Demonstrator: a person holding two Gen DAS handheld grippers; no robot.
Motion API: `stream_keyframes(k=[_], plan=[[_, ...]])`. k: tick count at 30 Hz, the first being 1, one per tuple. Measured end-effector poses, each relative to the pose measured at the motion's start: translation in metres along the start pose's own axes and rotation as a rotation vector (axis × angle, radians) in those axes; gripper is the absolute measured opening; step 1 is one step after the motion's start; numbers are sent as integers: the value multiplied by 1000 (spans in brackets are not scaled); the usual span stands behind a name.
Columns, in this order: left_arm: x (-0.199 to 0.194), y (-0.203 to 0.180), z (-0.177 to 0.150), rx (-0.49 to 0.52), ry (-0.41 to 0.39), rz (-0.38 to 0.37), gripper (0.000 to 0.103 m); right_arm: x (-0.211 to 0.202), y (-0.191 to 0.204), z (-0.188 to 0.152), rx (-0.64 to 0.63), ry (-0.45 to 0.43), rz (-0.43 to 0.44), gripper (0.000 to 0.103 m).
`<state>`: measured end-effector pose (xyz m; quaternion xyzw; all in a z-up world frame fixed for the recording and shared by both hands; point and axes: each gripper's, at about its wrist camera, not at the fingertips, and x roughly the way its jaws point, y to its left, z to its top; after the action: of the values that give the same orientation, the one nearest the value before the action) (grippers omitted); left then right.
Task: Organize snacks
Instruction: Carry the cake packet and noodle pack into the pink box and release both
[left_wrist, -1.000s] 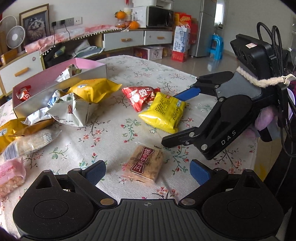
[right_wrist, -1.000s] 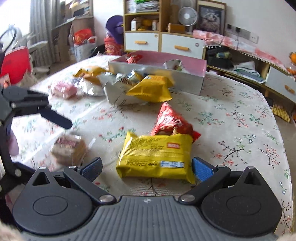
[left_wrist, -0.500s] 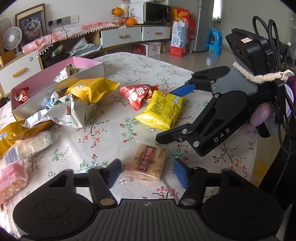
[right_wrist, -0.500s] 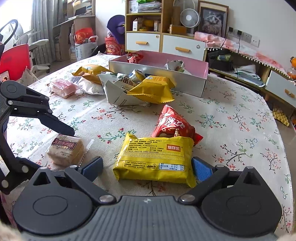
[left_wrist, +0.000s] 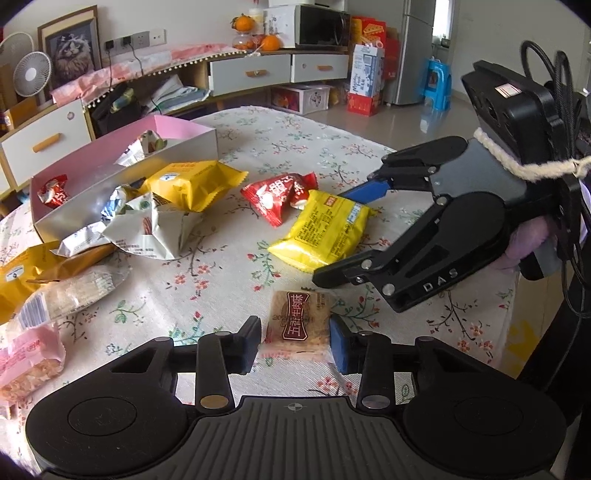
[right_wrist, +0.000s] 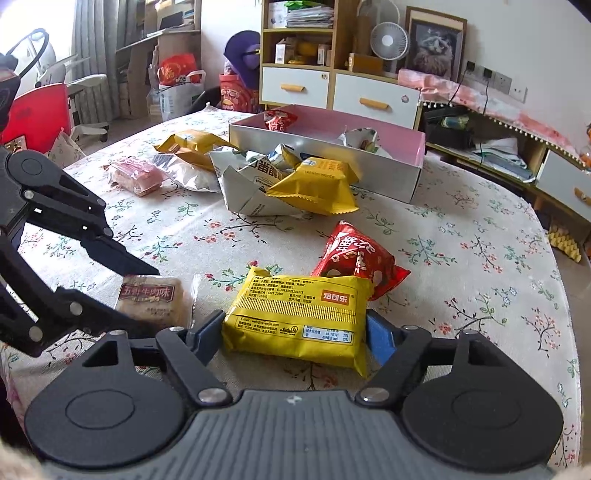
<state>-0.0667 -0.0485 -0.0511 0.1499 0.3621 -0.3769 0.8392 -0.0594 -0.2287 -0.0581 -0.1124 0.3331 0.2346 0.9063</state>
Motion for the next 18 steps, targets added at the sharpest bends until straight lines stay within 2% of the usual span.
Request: stream_keyframes(k=[3,4,13,18], plan=[[-1,3,2,-15,-5,10,35,-1,1,1,-6,-1,3,74],[-3,3,3,-21,-5,11,32,-1,1,1,-7,0,6,73],[-9,8,9,-51,-9,47,31,-6,7,9,-30,-24,18,73],[-18,17,18,-78,-35,78,31,-9,7,18,-21,-47,17,73]])
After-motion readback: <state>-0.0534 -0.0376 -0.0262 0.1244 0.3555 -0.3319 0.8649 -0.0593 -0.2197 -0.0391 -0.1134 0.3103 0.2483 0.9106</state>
